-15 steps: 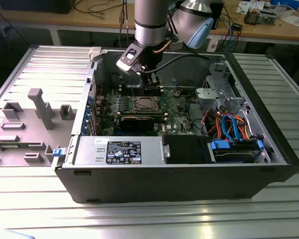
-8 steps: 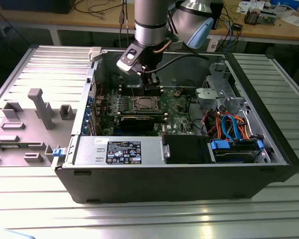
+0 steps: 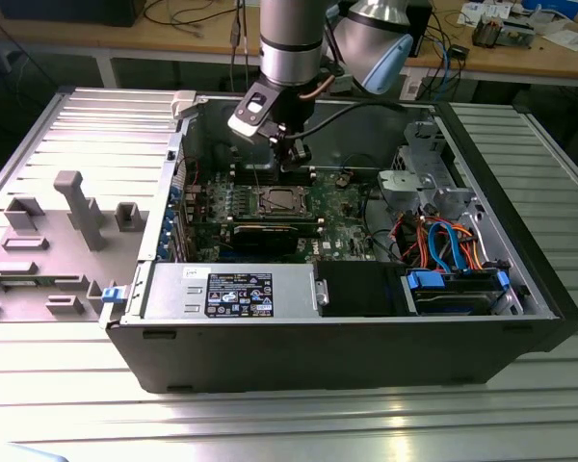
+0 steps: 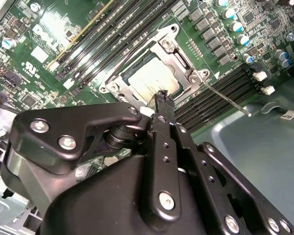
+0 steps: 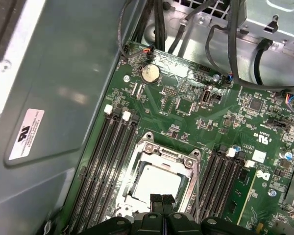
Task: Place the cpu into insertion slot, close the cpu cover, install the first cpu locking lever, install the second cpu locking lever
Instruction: 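Install the first cpu locking lever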
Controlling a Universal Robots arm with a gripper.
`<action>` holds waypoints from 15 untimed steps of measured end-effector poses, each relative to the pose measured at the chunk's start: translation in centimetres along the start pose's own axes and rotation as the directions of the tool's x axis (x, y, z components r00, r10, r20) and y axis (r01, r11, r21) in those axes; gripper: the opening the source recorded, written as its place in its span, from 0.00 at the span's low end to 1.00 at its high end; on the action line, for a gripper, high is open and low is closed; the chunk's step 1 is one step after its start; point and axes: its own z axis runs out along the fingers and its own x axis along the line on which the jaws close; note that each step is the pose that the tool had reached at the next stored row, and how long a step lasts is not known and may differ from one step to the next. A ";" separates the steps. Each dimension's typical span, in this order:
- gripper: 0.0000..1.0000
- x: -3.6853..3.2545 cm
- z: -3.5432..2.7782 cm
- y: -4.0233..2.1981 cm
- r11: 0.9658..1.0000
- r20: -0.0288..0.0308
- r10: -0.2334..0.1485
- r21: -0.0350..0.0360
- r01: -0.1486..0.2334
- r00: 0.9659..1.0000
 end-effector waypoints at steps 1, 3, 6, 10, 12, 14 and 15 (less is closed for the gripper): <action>0.11 0.00 0.00 0.00 1.000 0.000 -0.004 0.000 0.004 1.000; 0.11 0.00 -0.01 0.00 1.000 0.000 -0.004 0.000 0.004 1.000; 0.11 0.00 -0.01 0.00 1.000 0.000 -0.005 0.000 0.005 1.000; 0.11 0.00 -0.01 0.00 0.999 -0.001 -0.045 0.000 0.045 0.999; 0.11 0.00 -0.01 0.00 0.995 -0.002 -0.098 0.001 0.098 0.995; 0.11 0.00 -0.01 0.00 0.991 -0.002 -0.132 0.001 0.132 0.991; 0.11 0.00 -0.01 0.00 0.988 -0.003 -0.157 0.001 0.157 0.988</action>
